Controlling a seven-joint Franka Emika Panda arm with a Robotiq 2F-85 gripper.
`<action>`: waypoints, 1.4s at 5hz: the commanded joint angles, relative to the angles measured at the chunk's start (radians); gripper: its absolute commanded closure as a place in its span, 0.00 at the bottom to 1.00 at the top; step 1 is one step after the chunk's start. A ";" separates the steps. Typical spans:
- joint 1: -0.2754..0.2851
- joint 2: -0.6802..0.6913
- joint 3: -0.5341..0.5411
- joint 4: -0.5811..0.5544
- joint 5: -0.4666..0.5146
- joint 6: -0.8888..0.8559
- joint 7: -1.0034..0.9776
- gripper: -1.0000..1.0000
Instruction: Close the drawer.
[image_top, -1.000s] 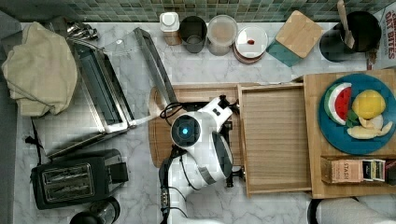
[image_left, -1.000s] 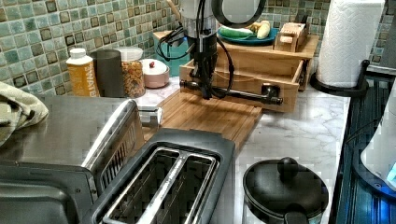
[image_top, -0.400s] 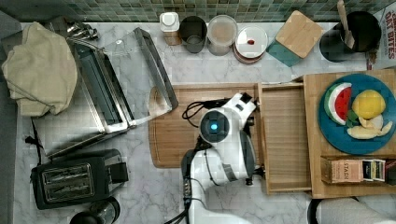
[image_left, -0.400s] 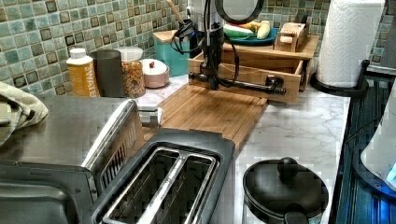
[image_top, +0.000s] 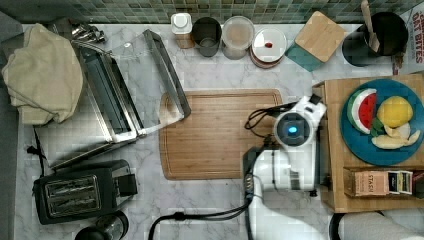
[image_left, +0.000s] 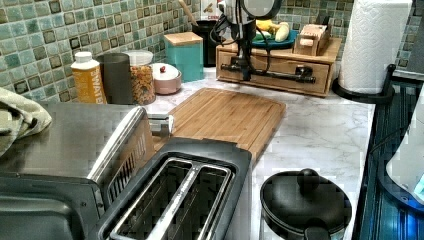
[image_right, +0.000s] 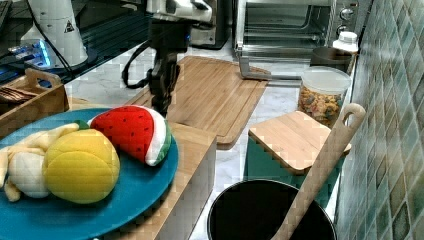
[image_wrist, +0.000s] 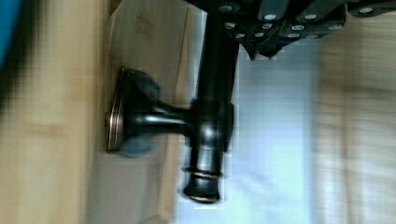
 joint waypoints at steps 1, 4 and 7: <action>-0.155 0.056 -0.134 0.181 0.022 -0.024 -0.033 1.00; -0.155 0.056 -0.134 0.181 0.022 -0.024 -0.033 1.00; -0.154 0.056 -0.135 0.181 0.023 -0.024 -0.034 1.00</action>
